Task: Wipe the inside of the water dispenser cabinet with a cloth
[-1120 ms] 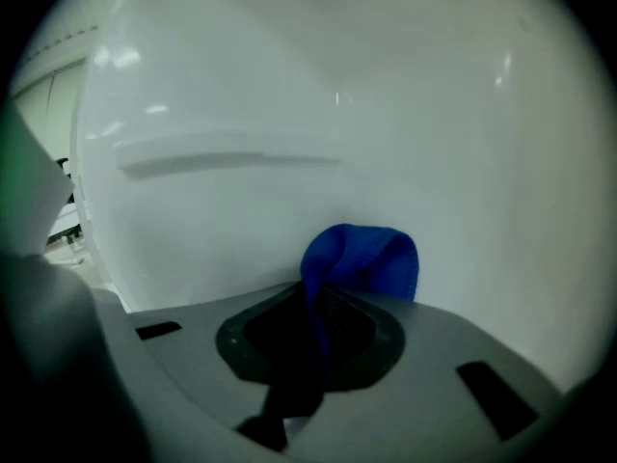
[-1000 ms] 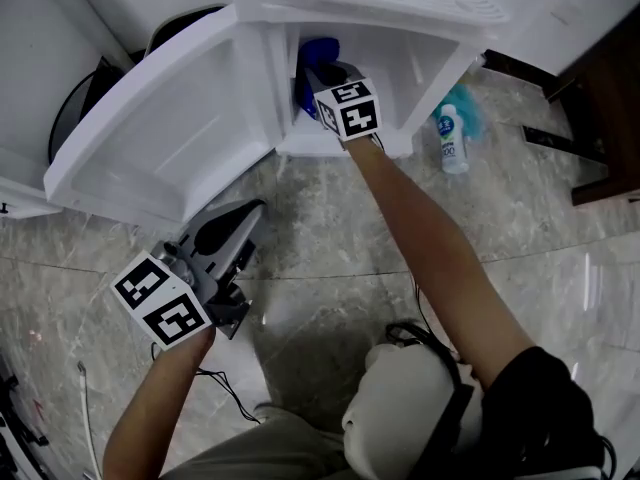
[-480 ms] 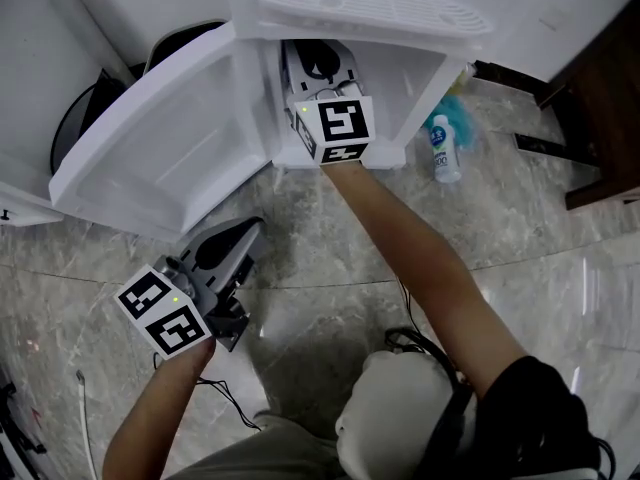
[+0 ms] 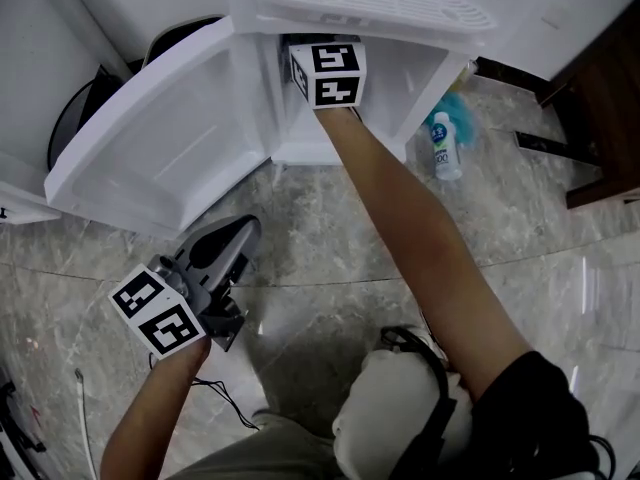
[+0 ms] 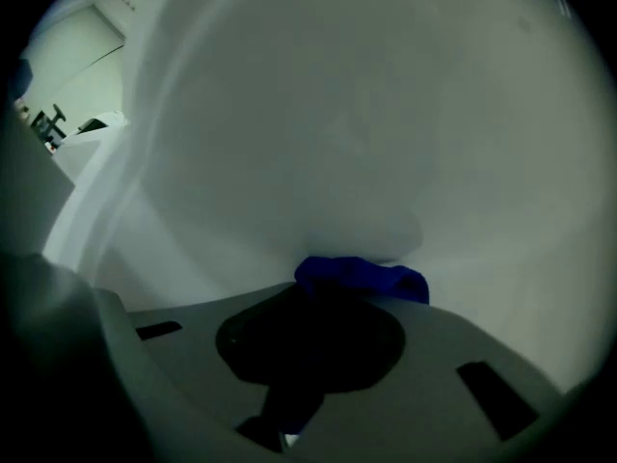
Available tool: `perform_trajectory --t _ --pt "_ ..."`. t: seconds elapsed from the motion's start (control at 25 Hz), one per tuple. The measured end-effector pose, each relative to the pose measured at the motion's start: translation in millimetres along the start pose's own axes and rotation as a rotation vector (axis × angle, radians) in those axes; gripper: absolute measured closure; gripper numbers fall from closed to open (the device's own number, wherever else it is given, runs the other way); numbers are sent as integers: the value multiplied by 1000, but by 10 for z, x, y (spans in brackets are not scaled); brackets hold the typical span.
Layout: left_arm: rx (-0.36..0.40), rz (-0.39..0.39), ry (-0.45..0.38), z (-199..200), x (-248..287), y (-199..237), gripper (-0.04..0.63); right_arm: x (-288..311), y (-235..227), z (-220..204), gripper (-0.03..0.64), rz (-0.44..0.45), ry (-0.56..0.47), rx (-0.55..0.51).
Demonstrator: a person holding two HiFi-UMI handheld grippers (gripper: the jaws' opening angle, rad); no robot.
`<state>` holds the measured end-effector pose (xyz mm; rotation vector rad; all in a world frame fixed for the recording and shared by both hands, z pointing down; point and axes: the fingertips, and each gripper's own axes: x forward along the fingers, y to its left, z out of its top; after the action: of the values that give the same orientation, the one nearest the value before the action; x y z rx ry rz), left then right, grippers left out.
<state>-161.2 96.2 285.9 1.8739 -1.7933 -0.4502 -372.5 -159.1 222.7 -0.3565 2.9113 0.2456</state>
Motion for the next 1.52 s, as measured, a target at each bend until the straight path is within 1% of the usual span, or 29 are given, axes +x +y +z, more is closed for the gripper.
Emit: perform_trajectory --t 0.16,0.36,0.44,0.56,0.68,0.8,0.96,1.04,1.12,1.32,1.52 --pt "-4 7 3 -20 -11 8 589 91 -43 -25 583 4 27 -5" --pt "-1 -5 15 -46 23 -32 589 50 -16 -15 583 18 41 -18" --pt "0 -7 11 -33 21 -41 589 -78 58 37 583 24 14 -25" --pt "-9 -4 4 -26 6 -18 589 -344 200 123 583 32 -55 -39" --pt "-25 0 -2 -36 -1 20 589 -397 242 163 583 39 -73 -51" --pt "-28 -6 4 -65 18 13 589 -309 196 128 583 28 -46 -79" --pt "-15 -9 17 -88 37 22 589 -60 49 -2 583 -15 41 -109" --pt "-14 -7 20 -107 24 26 589 76 -22 -47 583 -33 86 -90" --pt "-13 -8 21 -116 11 19 589 136 -64 -64 583 -42 96 -67" --pt "-12 -11 21 -109 -14 7 589 47 -31 -32 583 -31 76 -70" --pt "-9 -19 19 -100 1 -17 589 -318 181 82 583 1 -5 -7"
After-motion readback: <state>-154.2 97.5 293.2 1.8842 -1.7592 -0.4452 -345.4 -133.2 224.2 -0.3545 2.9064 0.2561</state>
